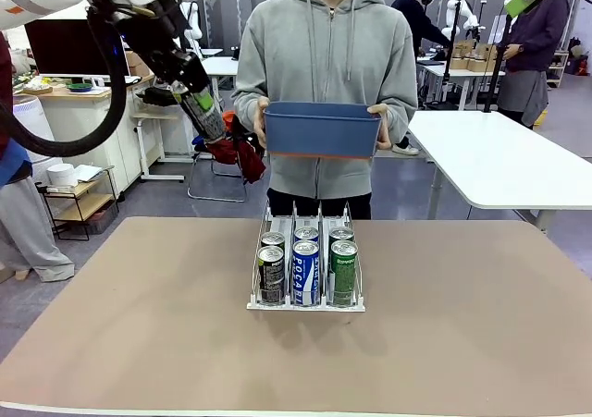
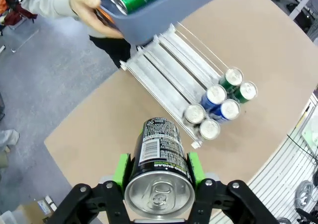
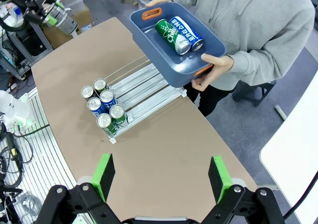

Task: Fill the beverage cans into the dispenser.
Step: Place the picked Pepsi coke in the line of the Automatic Can Dispenser with the same cans.

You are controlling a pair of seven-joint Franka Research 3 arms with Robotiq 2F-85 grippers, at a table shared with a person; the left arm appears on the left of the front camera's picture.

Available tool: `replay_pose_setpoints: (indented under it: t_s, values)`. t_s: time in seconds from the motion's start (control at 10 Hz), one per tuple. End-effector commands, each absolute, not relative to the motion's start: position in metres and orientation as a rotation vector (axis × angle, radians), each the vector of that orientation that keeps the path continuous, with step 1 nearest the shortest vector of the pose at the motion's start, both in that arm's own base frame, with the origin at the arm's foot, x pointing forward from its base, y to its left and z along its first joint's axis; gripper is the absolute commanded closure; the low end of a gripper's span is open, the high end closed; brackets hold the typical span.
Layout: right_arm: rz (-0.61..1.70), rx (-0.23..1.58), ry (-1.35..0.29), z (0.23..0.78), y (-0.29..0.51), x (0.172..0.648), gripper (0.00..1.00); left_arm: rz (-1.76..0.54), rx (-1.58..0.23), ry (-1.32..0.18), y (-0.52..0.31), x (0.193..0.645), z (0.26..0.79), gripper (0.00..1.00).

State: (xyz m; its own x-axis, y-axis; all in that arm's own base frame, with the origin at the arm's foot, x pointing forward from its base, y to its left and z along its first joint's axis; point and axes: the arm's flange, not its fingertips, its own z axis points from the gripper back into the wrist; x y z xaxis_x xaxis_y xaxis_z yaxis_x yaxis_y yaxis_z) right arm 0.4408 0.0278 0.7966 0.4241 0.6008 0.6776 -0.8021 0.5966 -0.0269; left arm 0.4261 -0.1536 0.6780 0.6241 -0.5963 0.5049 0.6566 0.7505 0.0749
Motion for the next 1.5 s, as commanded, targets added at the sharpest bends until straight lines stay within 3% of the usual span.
replay_pose_setpoints:
  t_s: [0.0, 0.4, 1.1, 1.4]
  values:
    - [0.887, 0.332, -0.699, 0.797, 0.028, 0.439, 0.0, -0.769, -0.065, -0.49, -0.172, 0.392, 0.653, 0.42]
    - [0.887, 0.332, -0.699, 0.797, 0.028, 0.439, 0.0, -0.973, -0.042, -0.428, -0.213, 0.358, 0.605, 0.42]
    - [0.887, 0.332, -0.699, 0.797, 0.028, 0.439, 0.0, -0.938, -0.049, -0.387, -0.224, 0.356, 0.596, 0.42]
    - [0.887, 0.332, -0.699, 0.797, 0.028, 0.439, 0.0, -0.769, 0.01, -0.517, -0.255, 0.327, 0.567, 0.42]
